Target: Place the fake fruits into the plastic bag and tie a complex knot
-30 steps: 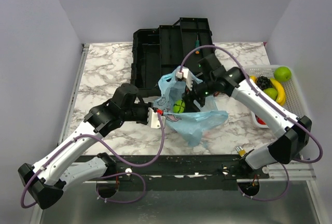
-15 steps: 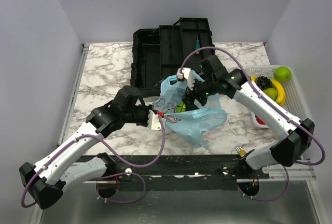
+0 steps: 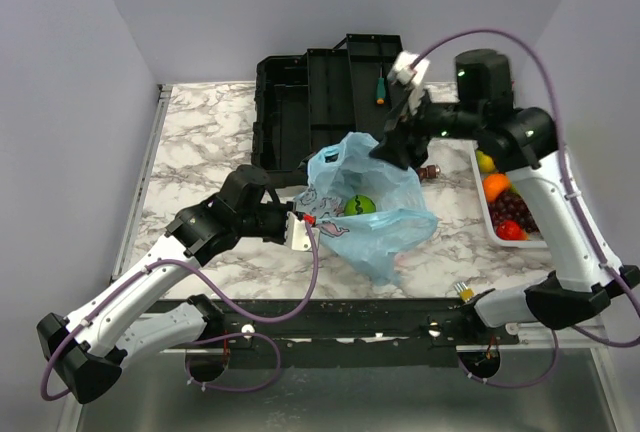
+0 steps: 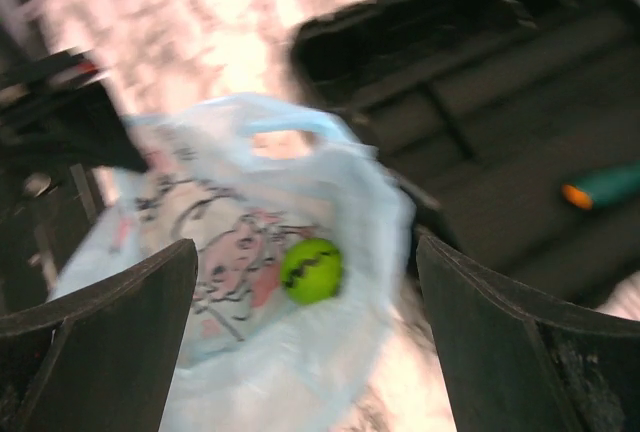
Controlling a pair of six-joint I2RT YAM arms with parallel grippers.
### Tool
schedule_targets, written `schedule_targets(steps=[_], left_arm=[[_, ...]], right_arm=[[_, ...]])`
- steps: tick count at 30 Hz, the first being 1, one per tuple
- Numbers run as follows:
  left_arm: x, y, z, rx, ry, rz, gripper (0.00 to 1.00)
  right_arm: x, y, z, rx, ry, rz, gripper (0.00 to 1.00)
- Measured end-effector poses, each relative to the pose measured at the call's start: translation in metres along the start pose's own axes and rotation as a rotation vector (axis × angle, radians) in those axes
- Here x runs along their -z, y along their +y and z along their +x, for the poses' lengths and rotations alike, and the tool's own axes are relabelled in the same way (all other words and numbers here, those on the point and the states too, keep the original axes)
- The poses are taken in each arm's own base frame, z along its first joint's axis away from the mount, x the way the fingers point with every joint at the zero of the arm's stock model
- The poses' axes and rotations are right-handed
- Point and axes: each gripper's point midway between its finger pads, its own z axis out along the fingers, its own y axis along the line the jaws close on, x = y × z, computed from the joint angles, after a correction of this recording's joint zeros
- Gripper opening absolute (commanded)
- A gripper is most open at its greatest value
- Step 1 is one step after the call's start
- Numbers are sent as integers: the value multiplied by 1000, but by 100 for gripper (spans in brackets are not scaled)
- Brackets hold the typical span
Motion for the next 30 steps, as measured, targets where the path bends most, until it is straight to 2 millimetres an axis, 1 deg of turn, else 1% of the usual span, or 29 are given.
schedule_targets(steps=[1, 2, 3, 4, 6, 7, 8, 10, 12, 14, 18, 21, 23, 24, 26, 30], left_arm=[[0, 0, 0, 1, -1, 0, 0], [0, 0, 0, 1, 0, 0, 0], [0, 0, 0, 1, -1, 0, 0], [0, 0, 0, 2, 0, 0, 0], [0, 0, 0, 3, 0, 0, 0], [0, 0, 0, 3, 0, 0, 0], [0, 0, 0, 4, 0, 0, 0], [0, 0, 0, 3, 0, -1, 0], [1, 0, -1, 2, -2, -2, 0], [1, 0, -1, 2, -2, -3, 0], [1, 0, -1, 1, -3, -4, 0], [1, 0, -1, 0, -3, -4, 0], [1, 1, -1, 0, -3, -4, 0], [0, 1, -1, 0, -3, -4, 0], [0, 1, -1, 0, -4, -4, 0], [-3, 3, -1, -1, -5, -6, 0]], right_arm=[[10, -16, -2, -20, -14, 46, 93], [26, -41, -2, -52, -28, 114, 93], [38, -61, 0, -77, -35, 173, 93], [54, -86, 6, -108, -36, 244, 93], [83, -130, 22, -166, -27, 371, 97], [94, -146, 31, -188, -16, 419, 97], [106, -164, 43, -212, 2, 472, 97], [126, -193, 73, -246, 60, 567, 98], [142, -216, 112, -290, 142, 646, 99], [155, -233, 152, -340, 221, 693, 99], [193, -268, 233, -451, 363, 799, 100], [216, -282, 285, -489, 463, 875, 100], [222, -285, 310, -481, 526, 912, 100], [223, -287, 319, -466, 551, 925, 100], [225, -292, 330, -442, 587, 949, 100], [229, -314, 348, -379, 632, 1006, 100]])
